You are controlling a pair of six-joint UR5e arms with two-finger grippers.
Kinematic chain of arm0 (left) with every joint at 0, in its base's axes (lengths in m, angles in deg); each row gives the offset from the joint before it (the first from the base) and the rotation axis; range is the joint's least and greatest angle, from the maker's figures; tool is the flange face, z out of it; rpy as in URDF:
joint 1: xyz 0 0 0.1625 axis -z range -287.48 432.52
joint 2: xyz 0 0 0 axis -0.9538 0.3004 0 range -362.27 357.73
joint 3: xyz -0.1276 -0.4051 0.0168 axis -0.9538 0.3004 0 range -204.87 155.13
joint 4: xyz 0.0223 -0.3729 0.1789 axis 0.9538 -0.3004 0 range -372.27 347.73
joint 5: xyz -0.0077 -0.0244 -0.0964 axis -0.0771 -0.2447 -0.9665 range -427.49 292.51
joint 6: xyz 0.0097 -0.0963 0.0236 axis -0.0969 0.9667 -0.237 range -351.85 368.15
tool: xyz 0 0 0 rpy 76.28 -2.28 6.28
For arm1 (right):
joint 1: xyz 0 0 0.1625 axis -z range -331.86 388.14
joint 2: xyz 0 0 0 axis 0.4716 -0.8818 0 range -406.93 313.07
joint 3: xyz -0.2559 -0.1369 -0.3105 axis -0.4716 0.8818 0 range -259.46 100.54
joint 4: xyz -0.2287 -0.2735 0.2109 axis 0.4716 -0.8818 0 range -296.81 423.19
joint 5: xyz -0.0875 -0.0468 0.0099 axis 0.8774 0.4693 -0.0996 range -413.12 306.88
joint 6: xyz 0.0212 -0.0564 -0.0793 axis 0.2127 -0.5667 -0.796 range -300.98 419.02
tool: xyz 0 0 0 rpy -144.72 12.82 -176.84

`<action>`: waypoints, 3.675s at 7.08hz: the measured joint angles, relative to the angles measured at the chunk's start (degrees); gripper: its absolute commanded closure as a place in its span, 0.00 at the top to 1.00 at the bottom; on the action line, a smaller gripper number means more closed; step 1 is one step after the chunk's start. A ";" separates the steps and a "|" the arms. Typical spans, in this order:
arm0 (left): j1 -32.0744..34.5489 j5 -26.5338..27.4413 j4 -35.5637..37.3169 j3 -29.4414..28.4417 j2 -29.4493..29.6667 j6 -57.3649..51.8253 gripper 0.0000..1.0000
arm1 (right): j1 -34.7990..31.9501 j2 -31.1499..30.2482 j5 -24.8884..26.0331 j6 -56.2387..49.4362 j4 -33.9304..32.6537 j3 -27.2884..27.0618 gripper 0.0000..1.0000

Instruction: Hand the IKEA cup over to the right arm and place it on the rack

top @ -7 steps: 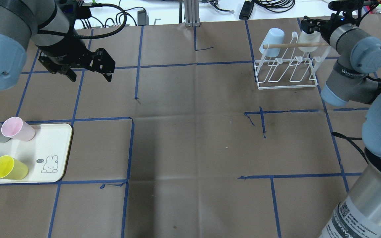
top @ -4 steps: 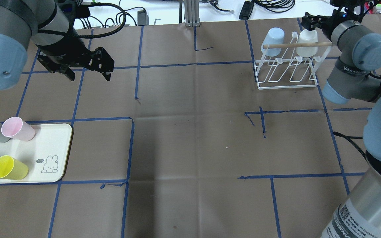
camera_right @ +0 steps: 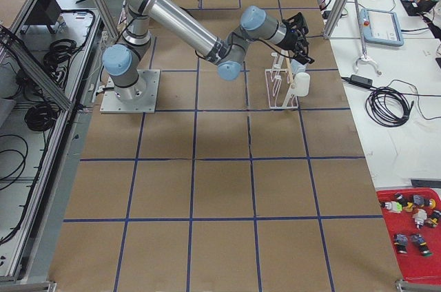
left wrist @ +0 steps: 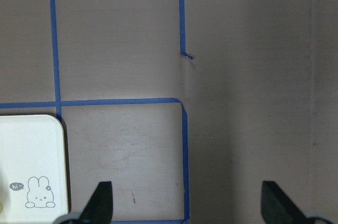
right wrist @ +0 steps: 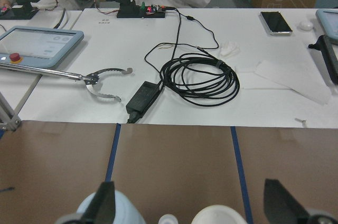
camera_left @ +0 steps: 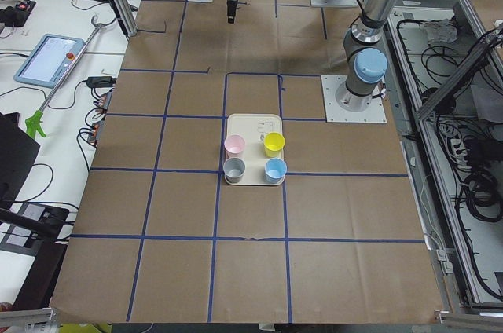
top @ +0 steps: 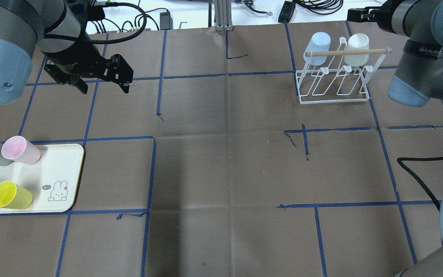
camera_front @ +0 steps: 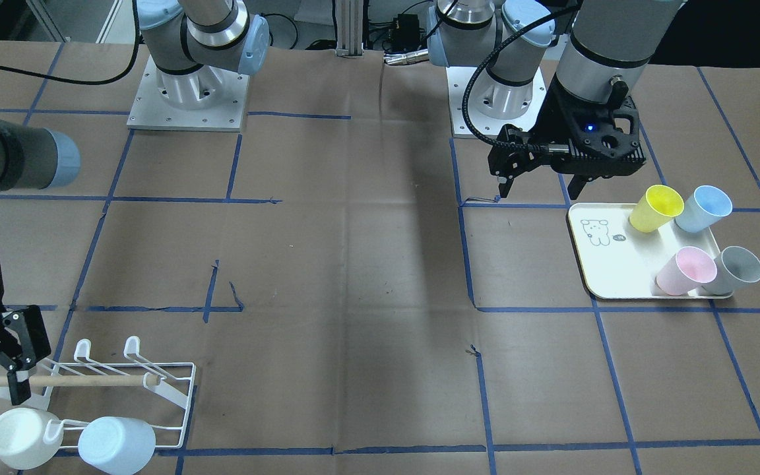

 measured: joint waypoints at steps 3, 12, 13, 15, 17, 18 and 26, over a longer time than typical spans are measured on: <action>0.00 0.00 0.11 0.03 0.11 0.11 0.99 | -5.95 -10.11 6.10 0.36 32.53 0.96 1.00; 0.00 -0.09 0.26 -0.02 0.35 0.95 0.99 | -13.03 -26.22 13.69 0.71 85.22 6.52 1.00; 0.00 -0.09 0.26 -0.03 0.35 0.96 0.99 | -13.41 -26.33 14.78 2.76 84.84 5.47 1.00; 0.00 -0.09 0.26 -0.03 0.36 0.97 0.99 | -14.90 -25.50 15.63 6.13 81.63 3.58 1.00; 0.00 -0.09 0.26 -0.06 0.36 0.97 0.99 | -17.06 -24.44 15.68 7.00 80.95 3.38 1.00; 0.00 -0.09 0.26 -0.09 0.36 0.97 0.99 | -17.49 -24.19 15.58 7.11 80.82 3.37 1.00; 0.00 0.00 0.26 -0.12 0.49 0.97 0.97 | -17.73 -24.13 15.55 7.18 80.77 3.44 1.00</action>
